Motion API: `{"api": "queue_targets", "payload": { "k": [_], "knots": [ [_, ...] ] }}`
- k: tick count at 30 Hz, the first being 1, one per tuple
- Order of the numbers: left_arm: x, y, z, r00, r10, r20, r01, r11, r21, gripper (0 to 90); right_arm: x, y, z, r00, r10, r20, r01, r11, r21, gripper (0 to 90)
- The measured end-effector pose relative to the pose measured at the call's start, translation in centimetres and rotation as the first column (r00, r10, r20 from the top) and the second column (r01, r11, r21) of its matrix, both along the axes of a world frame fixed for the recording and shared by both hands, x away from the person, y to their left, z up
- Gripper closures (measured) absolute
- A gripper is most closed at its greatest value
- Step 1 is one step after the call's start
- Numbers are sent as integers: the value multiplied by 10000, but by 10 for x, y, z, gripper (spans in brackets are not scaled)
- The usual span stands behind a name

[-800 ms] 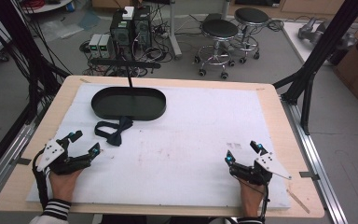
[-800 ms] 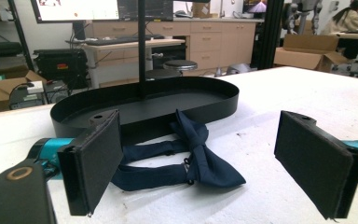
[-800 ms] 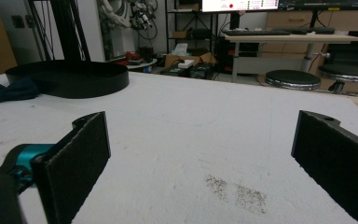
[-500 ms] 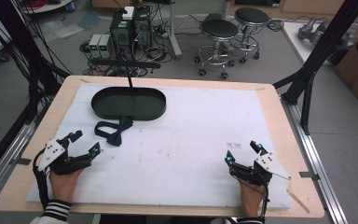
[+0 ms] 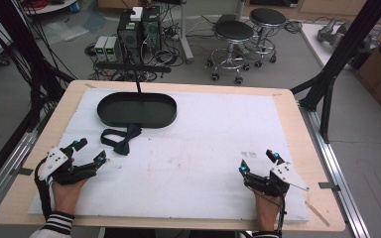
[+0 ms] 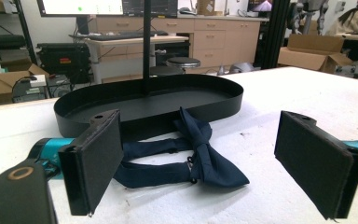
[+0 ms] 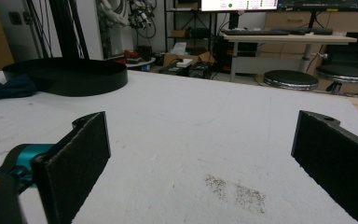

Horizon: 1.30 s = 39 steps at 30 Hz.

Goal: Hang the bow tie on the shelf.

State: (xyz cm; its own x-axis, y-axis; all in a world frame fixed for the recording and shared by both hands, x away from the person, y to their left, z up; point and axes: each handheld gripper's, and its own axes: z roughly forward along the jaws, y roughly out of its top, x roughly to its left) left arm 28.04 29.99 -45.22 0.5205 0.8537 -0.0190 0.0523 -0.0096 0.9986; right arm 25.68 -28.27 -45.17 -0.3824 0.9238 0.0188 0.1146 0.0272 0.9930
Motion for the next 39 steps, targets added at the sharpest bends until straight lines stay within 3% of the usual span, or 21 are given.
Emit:
{"api": "queue_targets", "payload": {
  "k": [7, 14, 25, 28, 31, 33, 36, 38, 39],
  "knots": [
    [1, -1, 1, 9999, 95, -58, -94, 9999, 104, 155, 0, 0, 0, 10000, 23, 59, -23, 10000, -84, 33],
    [3, -1, 4, 9980, 94, -622, -89, 9999, 84, 154, 0, -1, 0, 10000, 3, 35, -3, 10000, 40, 33],
    [17, -13, 36, 9956, -189, -923, 220, 9992, 324, 152, 0, -1, 0, 10000, -17, 75, 17, 10000, 52, 33],
    [25, -18, 48, 9907, -274, -1336, 356, 9976, 591, 152, 0, -1, 0, 10000, -15, 89, 15, 10000, 37, 33],
    [31, -22, 56, 9807, -351, -1922, 506, 9958, 760, 153, 0, -1, 0, 10000, -1, 78, 1, 10000, 63, 33],
    [33, -24, 58, 9777, -403, -2063, 586, 9948, 834, 153, 0, -1, 0, 10000, -2, 78, 2, 10000, 59, 33],
    [40, -32, 66, 9618, -542, -2684, 888, 9890, 1186, 153, 0, -1, 0, 10000, -1, 79, 0, 10000, 56, 33],
    [41, -33, 67, 9578, -541, -2822, 921, 9881, 1233, 153, 0, -1, 0, 10000, -3, 32, 3, 10000, 92, 33],
    [44, -35, 69, 9504, -543, -3063, 978, 9869, 1285, 153, 0, -1, 0, 10000, 9, 33, -9, 10000, 84, 33]
  ]
}}
